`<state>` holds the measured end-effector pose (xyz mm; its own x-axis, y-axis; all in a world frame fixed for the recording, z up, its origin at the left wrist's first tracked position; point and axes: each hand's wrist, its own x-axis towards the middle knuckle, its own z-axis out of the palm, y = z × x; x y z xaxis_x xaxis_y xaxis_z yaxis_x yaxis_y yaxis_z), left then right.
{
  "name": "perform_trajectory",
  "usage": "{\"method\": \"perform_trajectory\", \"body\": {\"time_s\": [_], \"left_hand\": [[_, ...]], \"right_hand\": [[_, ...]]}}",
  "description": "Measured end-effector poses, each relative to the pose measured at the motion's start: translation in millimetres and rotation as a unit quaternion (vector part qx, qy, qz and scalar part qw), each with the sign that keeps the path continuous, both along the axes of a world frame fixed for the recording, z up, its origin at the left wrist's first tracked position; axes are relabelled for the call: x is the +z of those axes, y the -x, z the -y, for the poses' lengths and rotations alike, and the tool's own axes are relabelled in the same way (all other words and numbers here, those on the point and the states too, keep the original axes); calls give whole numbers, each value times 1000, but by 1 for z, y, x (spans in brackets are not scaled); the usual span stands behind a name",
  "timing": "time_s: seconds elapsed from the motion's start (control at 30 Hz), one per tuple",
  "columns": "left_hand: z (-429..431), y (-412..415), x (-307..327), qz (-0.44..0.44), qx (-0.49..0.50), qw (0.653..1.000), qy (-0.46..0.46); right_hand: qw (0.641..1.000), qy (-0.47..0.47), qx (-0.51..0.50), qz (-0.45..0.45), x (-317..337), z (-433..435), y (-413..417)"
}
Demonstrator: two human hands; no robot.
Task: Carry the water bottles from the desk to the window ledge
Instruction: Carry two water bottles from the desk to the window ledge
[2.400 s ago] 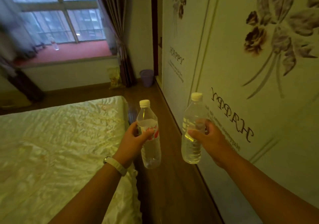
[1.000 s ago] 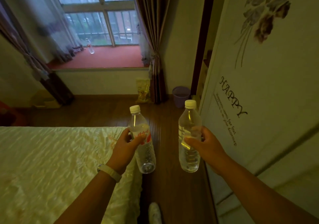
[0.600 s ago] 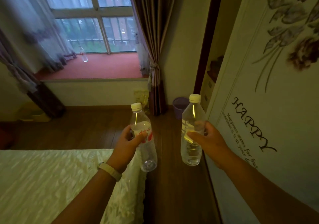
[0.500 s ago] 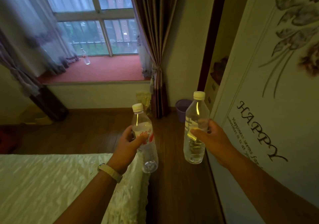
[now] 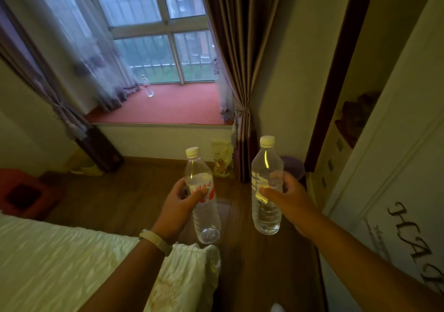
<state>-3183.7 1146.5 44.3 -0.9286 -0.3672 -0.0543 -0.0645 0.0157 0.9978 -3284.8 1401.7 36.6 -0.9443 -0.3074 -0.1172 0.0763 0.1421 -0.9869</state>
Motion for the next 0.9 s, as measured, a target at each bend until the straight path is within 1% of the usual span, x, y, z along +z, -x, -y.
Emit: {"method": "perform_trajectory", "body": {"time_s": [0.2,0.3,0.4,0.57,0.67,0.8,0.9], "left_hand": [[-2,73,12,-7,37,999,-10],[4,92,14,-4,51,999,-4],[19,110,15,1,80,997,-7],[55,141,7,8,102,995,-6],[82,166,-4,10,118,993,-25],[126,213,-18,15,120,991,-56],[168,255,-19,6,124,990,-67]], "right_hand": [[999,12,51,5,9,10,97],[998,5,65,4,13,22,129],[996,17,85,5,13,39,155],[993,17,118,10,10,82,195],[990,7,140,13,4,112,221],[988,-11,151,10,-8,161,269],[989,-13,150,3,-4,207,308]]}}
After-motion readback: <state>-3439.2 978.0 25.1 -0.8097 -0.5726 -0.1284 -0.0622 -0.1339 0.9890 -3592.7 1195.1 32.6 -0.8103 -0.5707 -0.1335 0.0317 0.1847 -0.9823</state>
